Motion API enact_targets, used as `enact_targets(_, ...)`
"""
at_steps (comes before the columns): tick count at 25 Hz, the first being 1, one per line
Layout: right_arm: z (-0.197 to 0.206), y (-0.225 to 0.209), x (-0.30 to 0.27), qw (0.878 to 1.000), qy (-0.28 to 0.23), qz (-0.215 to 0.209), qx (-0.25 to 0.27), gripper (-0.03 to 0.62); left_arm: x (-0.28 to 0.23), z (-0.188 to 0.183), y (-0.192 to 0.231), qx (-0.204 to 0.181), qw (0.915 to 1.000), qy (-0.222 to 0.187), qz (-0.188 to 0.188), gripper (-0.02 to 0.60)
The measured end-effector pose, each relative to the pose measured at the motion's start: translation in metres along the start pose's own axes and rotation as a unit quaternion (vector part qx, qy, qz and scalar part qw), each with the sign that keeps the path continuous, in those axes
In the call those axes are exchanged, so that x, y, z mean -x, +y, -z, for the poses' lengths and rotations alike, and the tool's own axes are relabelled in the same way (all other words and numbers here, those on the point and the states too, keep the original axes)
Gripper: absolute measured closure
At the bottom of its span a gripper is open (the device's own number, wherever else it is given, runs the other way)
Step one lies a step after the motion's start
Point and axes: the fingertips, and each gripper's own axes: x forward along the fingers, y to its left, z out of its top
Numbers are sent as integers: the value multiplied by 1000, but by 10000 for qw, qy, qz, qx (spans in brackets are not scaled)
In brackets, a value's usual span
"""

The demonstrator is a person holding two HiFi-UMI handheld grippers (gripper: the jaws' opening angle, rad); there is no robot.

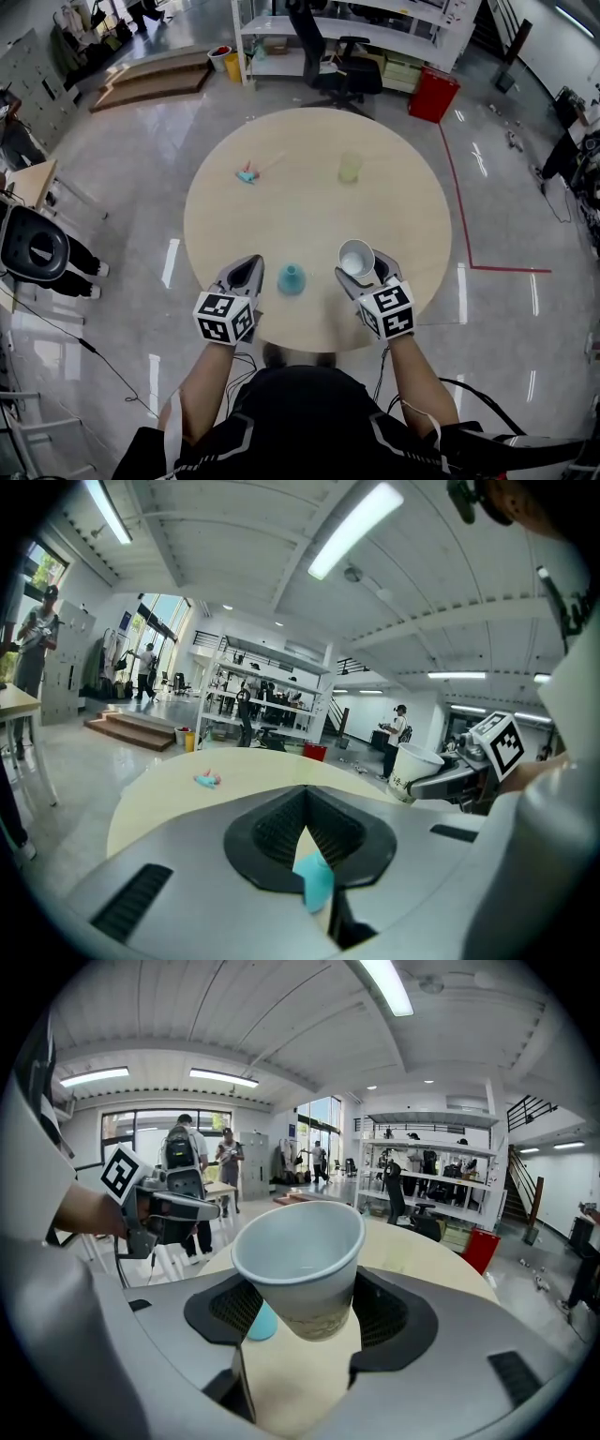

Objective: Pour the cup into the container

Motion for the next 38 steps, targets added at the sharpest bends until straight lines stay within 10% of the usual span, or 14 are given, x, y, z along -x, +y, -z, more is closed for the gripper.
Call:
enact_targets(16,14,35,-53,9850,988,-235,1395,290,3,20,21,-103,9996,-3,-266,589)
enact_targets(38,70,53,-99,9179,2282,55,3246,289,-19,79,25,-52,9988,471,-94,589)
